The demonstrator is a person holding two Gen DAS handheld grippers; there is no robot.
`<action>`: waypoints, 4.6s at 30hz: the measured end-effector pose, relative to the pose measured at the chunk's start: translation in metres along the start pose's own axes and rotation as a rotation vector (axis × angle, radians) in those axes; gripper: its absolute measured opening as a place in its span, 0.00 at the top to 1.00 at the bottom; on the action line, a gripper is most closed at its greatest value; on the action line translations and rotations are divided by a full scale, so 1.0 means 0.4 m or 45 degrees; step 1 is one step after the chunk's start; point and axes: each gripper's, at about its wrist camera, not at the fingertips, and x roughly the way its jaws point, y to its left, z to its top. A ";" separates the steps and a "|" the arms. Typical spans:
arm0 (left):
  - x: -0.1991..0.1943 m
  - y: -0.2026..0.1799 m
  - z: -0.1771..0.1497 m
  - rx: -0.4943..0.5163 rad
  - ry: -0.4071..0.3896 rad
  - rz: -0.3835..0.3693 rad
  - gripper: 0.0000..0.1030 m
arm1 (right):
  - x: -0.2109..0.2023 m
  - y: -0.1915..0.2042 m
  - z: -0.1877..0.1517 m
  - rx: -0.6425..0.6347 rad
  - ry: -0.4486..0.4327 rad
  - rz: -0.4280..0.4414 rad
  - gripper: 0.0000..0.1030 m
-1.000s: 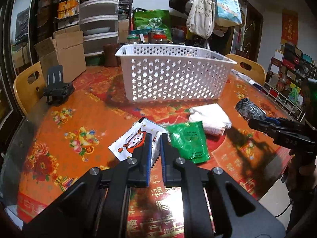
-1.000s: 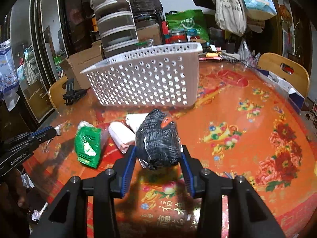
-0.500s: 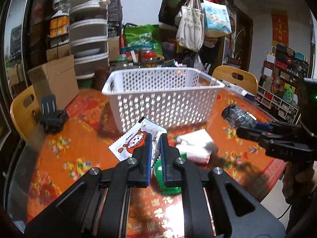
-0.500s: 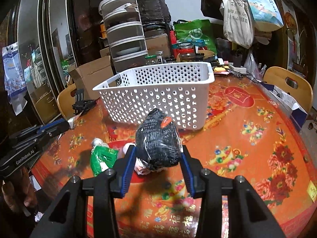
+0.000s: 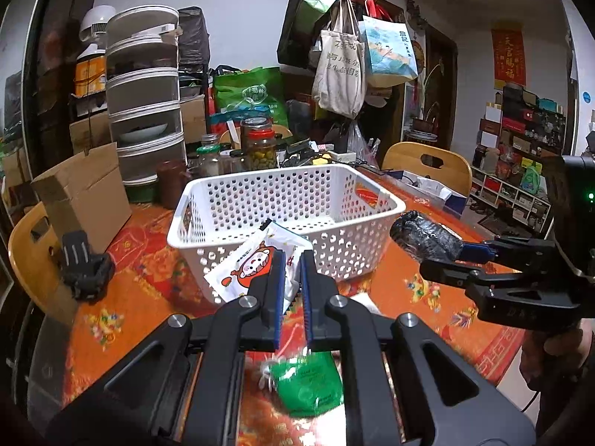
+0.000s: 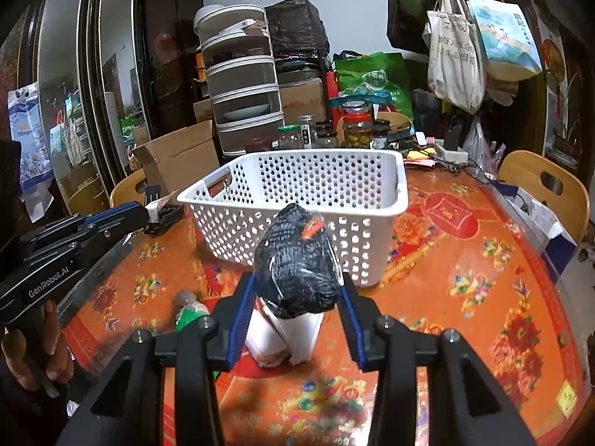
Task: Organize soft objects
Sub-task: 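Carry the card with the left gripper while the right gripper carries the black bundle over the basket, then open the left gripper over the basket while the right gripper releases the black bundle inside, then move the left gripper to the green packet while the right gripper approaches the folded white cloth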
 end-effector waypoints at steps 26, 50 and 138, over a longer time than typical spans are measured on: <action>0.312 0.085 0.266 -0.035 0.137 -0.028 0.93 | 0.210 -0.046 0.260 -0.010 0.122 -0.053 0.58; 0.728 0.170 0.223 -0.144 0.581 0.053 0.93 | 0.514 -0.111 0.289 -0.008 0.447 -0.150 0.58; 0.180 0.033 -0.337 -0.240 0.487 0.063 0.38 | 0.184 -0.026 -0.179 0.112 0.266 0.014 0.59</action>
